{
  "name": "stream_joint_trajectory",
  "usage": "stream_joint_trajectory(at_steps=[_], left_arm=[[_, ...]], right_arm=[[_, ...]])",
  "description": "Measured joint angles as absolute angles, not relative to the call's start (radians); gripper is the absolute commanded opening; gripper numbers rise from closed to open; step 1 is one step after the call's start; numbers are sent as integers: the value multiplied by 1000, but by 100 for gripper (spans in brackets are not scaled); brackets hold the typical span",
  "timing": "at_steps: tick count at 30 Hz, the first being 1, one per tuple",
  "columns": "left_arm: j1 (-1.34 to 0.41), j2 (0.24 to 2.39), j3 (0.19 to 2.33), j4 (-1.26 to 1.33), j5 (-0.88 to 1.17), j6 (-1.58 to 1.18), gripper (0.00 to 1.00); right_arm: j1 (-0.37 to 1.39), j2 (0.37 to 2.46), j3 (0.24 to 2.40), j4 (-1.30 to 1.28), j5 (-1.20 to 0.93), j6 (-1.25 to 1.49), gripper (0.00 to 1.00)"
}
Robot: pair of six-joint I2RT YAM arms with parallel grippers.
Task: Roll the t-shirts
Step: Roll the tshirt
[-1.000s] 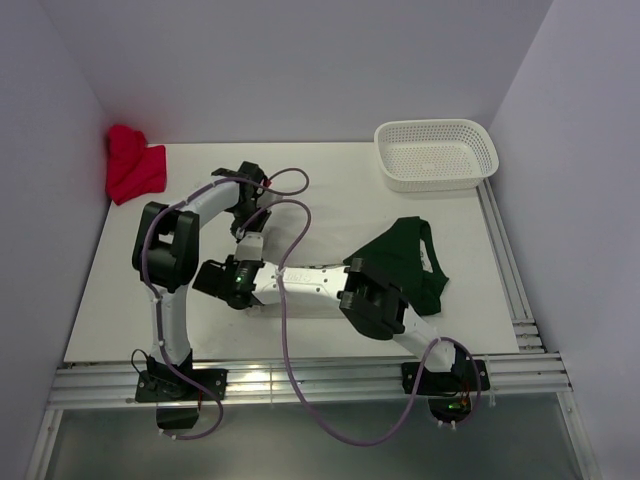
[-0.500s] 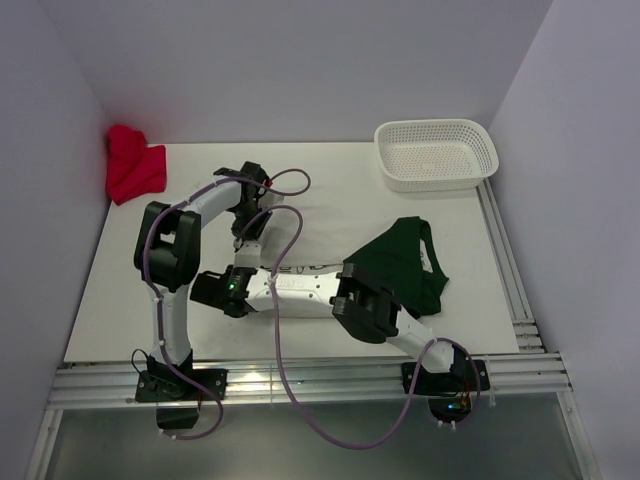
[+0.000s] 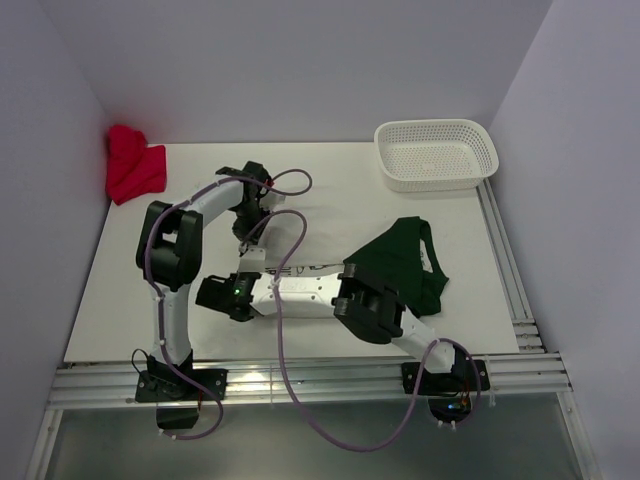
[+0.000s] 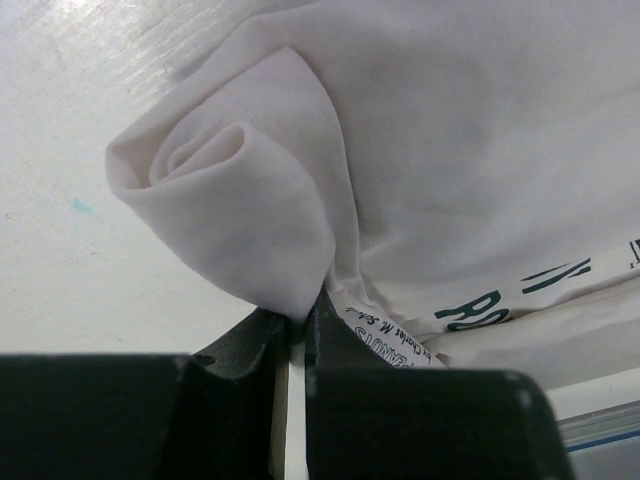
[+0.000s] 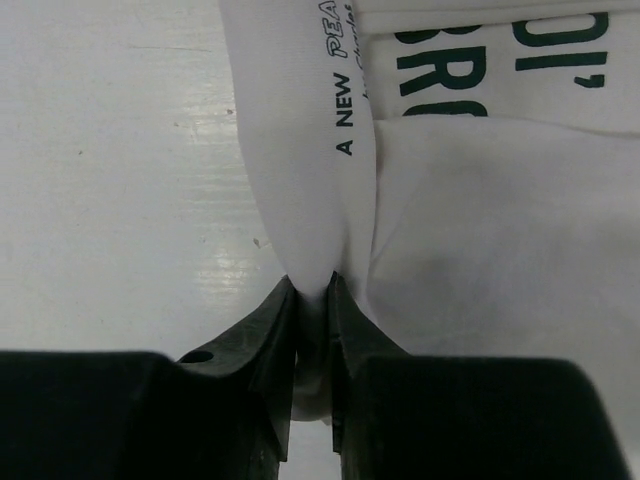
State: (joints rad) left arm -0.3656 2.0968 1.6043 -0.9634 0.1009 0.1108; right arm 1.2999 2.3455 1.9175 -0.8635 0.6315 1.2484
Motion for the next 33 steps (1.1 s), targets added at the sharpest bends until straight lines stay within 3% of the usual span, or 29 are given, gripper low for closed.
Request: stream_joint_trajectory(at_steps=[3, 11, 14, 23, 33], left_arm=[[-368, 2104, 1615, -973, 100, 112, 23], [-368, 2106, 1690, -992, 113, 117, 57], [-360, 2106, 1747, -1007, 142, 122, 64], [-264, 2105, 1864, -1090, 345, 187, 66], [-130, 2088, 1609, -1091, 561, 314, 65]], right_arm=[[1295, 2269, 1776, -728, 611, 1256, 6], [1246, 2053, 1345, -242, 463, 1296, 5], [1225, 2003, 1204, -41, 406, 1336, 5], [1168, 1981, 896, 515, 255, 1512, 3], [1157, 2037, 727, 880, 193, 1689, 1]])
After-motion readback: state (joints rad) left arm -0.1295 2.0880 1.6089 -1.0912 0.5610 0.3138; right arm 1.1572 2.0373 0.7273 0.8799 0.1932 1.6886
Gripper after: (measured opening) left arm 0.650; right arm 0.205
